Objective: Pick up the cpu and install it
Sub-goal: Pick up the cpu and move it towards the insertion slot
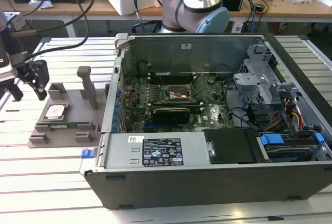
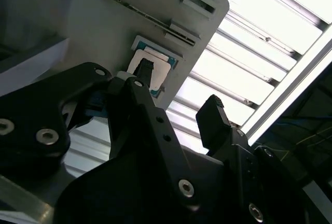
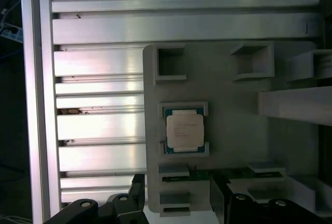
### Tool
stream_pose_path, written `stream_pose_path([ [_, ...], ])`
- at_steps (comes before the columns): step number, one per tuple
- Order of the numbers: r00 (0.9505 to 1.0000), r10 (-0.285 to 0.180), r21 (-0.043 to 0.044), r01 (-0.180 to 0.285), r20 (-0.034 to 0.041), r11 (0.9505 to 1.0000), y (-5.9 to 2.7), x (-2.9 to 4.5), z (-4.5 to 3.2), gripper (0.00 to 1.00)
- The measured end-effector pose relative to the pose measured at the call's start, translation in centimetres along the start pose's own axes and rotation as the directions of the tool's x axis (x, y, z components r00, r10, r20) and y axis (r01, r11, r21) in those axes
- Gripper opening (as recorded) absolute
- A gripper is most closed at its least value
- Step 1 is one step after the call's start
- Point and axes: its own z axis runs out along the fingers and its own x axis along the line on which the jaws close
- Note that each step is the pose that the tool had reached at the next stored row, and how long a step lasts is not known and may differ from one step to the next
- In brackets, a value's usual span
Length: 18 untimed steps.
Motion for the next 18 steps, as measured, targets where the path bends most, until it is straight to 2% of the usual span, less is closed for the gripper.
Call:
stream_pose_path([
  [2,1.0,0.0,0.0001,0.0,0.0,1.0,0.0,0.0,0.15,0.62],
  [10,1.0,0.0,0.0031,0.0,0.0001,1.0,0.04,0.04,2.05,0.62],
  [18,1.0,0.0,0.0055,0.0,0.0002,1.0,0.06,0.06,3.12,0.62],
])
